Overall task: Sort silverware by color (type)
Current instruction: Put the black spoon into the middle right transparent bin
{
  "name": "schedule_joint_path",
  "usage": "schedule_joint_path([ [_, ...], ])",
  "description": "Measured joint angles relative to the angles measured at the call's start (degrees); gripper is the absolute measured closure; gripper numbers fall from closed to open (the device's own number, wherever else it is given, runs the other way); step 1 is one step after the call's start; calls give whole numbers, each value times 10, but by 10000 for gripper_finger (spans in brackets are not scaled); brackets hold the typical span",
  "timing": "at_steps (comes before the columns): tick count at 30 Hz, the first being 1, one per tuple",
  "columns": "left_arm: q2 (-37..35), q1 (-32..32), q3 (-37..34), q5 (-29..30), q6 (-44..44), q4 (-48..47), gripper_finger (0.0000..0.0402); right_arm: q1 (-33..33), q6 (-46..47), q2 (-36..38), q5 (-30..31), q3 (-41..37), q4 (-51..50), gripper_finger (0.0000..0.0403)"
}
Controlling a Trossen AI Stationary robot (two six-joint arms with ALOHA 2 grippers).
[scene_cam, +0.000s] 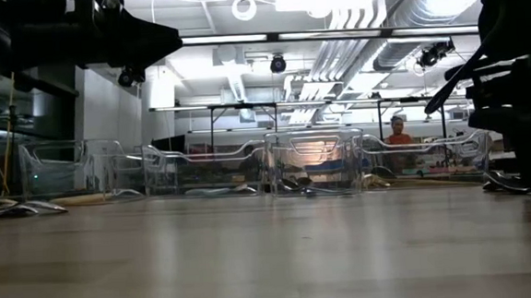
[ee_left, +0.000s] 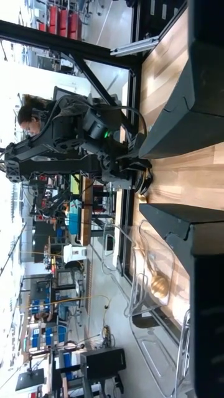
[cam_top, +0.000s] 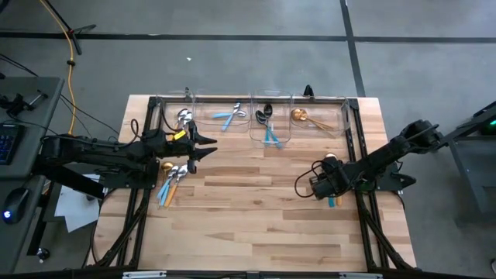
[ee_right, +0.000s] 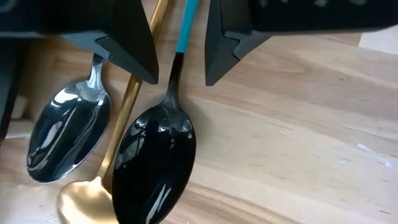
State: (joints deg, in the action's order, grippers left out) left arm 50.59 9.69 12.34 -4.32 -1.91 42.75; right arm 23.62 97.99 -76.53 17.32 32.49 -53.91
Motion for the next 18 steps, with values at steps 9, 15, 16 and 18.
schedule_joint_path([
  [9,0,0,0,0,-10,-6,284,0,21,-1,-9,-39,64,288],
  [15,0,0,0,0,-10,-6,284,0,21,-2,-7,-32,62,298],
  [16,0,0,0,0,-10,-6,284,0,21,-2,-8,-32,63,306],
  [18,0,0,0,0,-10,-6,284,0,21,-2,-8,-32,65,330],
])
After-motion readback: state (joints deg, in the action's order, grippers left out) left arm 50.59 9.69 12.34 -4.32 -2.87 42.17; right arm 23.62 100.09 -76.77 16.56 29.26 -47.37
